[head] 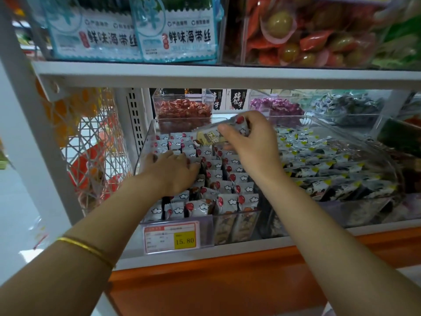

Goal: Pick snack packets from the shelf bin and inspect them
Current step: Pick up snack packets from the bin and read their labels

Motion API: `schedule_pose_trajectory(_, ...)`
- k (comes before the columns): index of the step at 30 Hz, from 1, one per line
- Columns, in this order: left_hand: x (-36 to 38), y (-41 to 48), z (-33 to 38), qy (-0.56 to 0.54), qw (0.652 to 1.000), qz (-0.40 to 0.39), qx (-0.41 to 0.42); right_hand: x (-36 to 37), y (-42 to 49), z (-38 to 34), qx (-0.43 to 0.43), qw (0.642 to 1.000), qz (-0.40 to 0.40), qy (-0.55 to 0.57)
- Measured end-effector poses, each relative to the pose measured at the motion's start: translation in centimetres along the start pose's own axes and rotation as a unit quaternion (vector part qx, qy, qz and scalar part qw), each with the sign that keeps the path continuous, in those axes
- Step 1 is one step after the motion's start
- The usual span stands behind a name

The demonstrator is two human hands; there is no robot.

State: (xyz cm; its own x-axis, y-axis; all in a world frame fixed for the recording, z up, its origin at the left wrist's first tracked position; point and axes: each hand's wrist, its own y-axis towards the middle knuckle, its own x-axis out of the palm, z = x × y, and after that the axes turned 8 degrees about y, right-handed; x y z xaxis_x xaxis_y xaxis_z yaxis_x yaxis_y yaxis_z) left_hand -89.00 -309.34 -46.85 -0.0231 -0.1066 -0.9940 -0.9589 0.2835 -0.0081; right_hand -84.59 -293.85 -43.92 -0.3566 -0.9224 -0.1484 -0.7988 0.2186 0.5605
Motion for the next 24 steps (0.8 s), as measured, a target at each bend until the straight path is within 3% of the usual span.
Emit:
schedule_pose_trajectory(3,-0.1,-0.9,0.2,-0.007,1.000,-0.003,0.000,2.6,2.4,-0.1,-0.007,0.999,-0.037,-0.005)
schedule_pose_trajectory(11,-0.5,-2.9,0.5,0.021,1.000,-0.005,0.011,7.7,6.1,2.4,-0.032,0.960,-0.194,-0.199)
schedule_pose_trajectory(16,-1.3,-4.5,-0.6,0.184,0.980,0.078,-0.002,8.9,6.4,3.2,-0.053,0.934,-0.229,-0.268)
schedule_pose_trajectory(20,-0.6,-5.3,-2.5,0.166,0.981,0.090,-0.045,8.9,5.8,4.4,-0.057,0.841,-0.352,-0.407)
schedule_pose_trajectory(22,-0.1,-5.4,-2.7,0.151,0.984,0.097,-0.019,8.7,6.1,4.6,-0.036,0.856,-0.340,-0.388)
schedule_pose_trajectory(24,0.2,-5.2,-2.9,0.148,0.982,0.113,0.016,8.8,6.7,4.6,-0.023,0.902,-0.315,-0.294)
